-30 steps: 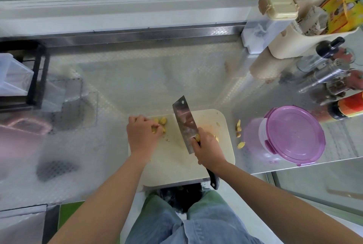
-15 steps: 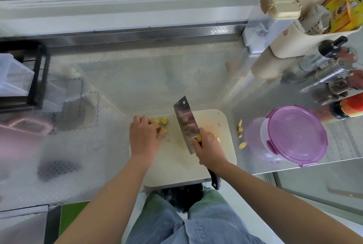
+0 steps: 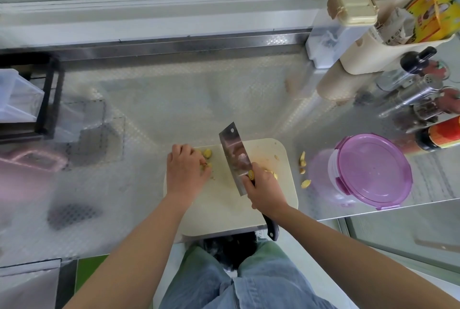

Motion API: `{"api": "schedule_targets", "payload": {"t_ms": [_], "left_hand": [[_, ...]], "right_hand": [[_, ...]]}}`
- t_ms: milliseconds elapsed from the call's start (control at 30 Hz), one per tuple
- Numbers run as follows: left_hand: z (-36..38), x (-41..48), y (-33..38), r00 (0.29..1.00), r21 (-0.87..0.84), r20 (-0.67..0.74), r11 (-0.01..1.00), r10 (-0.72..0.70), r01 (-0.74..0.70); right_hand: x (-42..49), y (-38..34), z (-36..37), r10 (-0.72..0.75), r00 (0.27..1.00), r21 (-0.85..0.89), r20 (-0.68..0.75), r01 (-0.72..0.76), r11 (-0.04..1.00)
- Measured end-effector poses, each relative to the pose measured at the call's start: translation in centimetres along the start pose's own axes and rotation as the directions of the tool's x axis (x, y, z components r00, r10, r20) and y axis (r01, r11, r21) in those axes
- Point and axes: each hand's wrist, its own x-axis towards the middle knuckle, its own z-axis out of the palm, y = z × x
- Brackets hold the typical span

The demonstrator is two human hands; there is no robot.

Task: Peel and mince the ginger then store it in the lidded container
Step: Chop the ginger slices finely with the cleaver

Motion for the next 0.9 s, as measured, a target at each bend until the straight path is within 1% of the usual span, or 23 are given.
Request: {"api": "schedule_targets", "payload": {"t_ms": [67, 100, 167, 200, 267, 400, 467, 533, 600, 667, 733, 800, 833, 900], "left_hand": [[-0.3, -0.1, 0.2, 0.997, -0.122, -0.074, 0.992, -0.038, 0.029], [-0.5, -0.2, 0.3, 0.991, -0.205, -0.103, 0.977, -0.083, 0.061], [-1.1, -0.3, 0.5, 0.973, -0.354, -0.095, 0.92, -0.212, 0.166], [-1.3, -0.3, 0.6, 0.962, -0.39, -0.077, 0.896, -0.263, 0.214], [-1.2, -0.4, 0.3, 0.956, -0.4, -0.036, 0.881, -0.292, 0.254], [-0.8, -1.1, 0.1, 0.978, -0.37, 0.033, 0.907, -0.206, 0.203], [-0.7, -1.3, 0.4, 0.981, -0.388, 0.051, 0.902, -0.186, 0.191], [-0.6, -1.6, 1.0, 0.98, -0.449, 0.111, 0.872, -0.162, 0.195], [-0.4, -1.9, 2.0, 0.976, -0.509, 0.191, 0.84, -0.104, 0.189], [-0.1, -2.2, 3.4, 0.955, -0.566, 0.286, 0.79, -0.078, 0.234], [0.5, -2.6, 4.5, 0.927, -0.569, 0.359, 0.762, -0.111, 0.311], [1.5, -3.3, 5.3, 0.889, -0.524, 0.422, 0.753, -0.177, 0.399], [2.0, -3.7, 5.4, 0.876, -0.502, 0.436, 0.751, -0.208, 0.429], [2.4, -4.4, 5.6, 0.873, -0.488, 0.423, 0.75, -0.244, 0.446]], "right_hand": [[-0.1, 0.0, -0.1, 0.004, 1.0, 0.017, -0.009, -0.004, 1.0], [-0.2, -0.1, -0.2, 0.003, 1.0, 0.022, -0.016, -0.003, 1.0], [-0.3, -0.1, -0.3, 0.001, 1.0, 0.024, -0.028, 0.0, 1.0], [-0.4, -0.2, -0.4, 0.001, 0.999, 0.021, -0.033, 0.0, 1.0], [-0.6, -0.2, -0.4, 0.004, 0.999, 0.012, -0.038, -0.003, 1.0], [-1.0, 0.0, -0.3, 0.004, 0.999, 0.013, -0.034, -0.003, 1.0], [-1.2, 0.2, -0.2, 0.005, 0.999, 0.024, -0.033, -0.004, 1.0], [-1.4, 0.3, -0.2, 0.016, 0.999, 0.04, -0.035, -0.015, 0.999], [-1.6, 0.5, -0.3, 0.02, 0.999, 0.023, -0.046, -0.019, 1.0], [-1.9, 0.6, -0.5, 0.017, 0.998, -0.003, -0.058, -0.017, 1.0], [-2.2, 0.8, -0.7, 0.004, 0.998, -0.037, -0.066, -0.007, 0.999], [-2.6, 1.2, -0.8, -0.016, 0.997, -0.093, -0.075, 0.009, 0.996], [-2.8, 1.4, -0.7, -0.025, 0.996, -0.122, -0.08, 0.015, 0.992], [-3.2, 1.8, -0.6, -0.028, 0.996, -0.188, -0.08, 0.013, 0.982]]}}
